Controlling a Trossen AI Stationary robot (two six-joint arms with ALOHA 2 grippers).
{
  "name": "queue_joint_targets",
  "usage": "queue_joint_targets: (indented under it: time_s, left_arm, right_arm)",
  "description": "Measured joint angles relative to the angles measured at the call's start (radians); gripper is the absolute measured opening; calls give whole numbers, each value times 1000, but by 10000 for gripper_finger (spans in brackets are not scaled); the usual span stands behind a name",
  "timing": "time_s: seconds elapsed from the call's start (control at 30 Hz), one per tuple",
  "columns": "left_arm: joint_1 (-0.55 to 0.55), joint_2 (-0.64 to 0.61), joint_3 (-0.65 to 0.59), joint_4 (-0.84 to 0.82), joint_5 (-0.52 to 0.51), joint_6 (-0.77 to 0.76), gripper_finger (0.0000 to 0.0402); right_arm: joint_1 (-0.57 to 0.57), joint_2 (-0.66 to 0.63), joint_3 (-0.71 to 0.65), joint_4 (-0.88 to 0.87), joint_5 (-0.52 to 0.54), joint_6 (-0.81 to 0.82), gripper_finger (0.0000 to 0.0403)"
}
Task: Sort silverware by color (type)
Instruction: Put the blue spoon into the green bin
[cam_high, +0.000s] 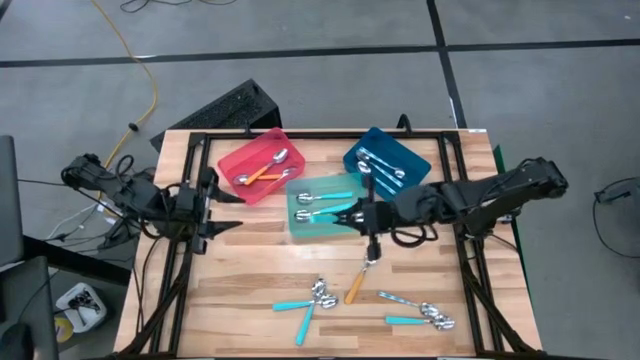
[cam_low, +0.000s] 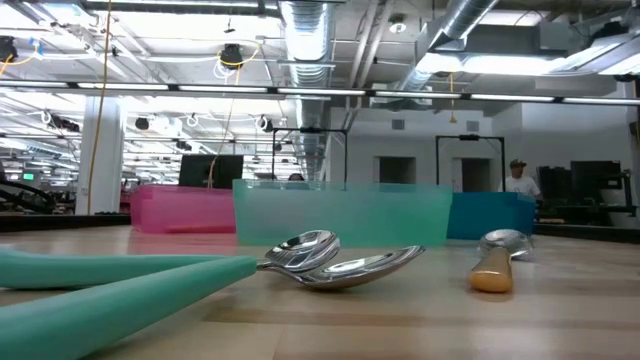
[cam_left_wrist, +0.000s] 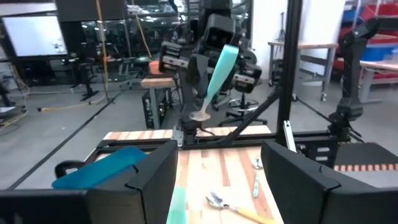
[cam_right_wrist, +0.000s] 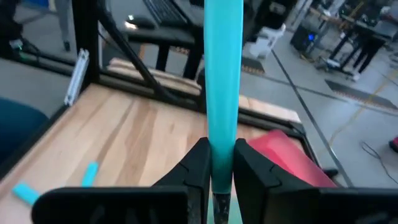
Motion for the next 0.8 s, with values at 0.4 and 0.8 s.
queue_joint_targets:
  time_s: [0.4, 0.8]
  left_arm:
    - [0, -11, 0, -50, -83, -7, 218]
    - [0, -11, 0, -58, -81, -6, 218]
  right_arm:
    - [-15, -44, 0, -108, 115, -44, 75]
    - [-104, -158, -218, 85, 14, -118, 75]
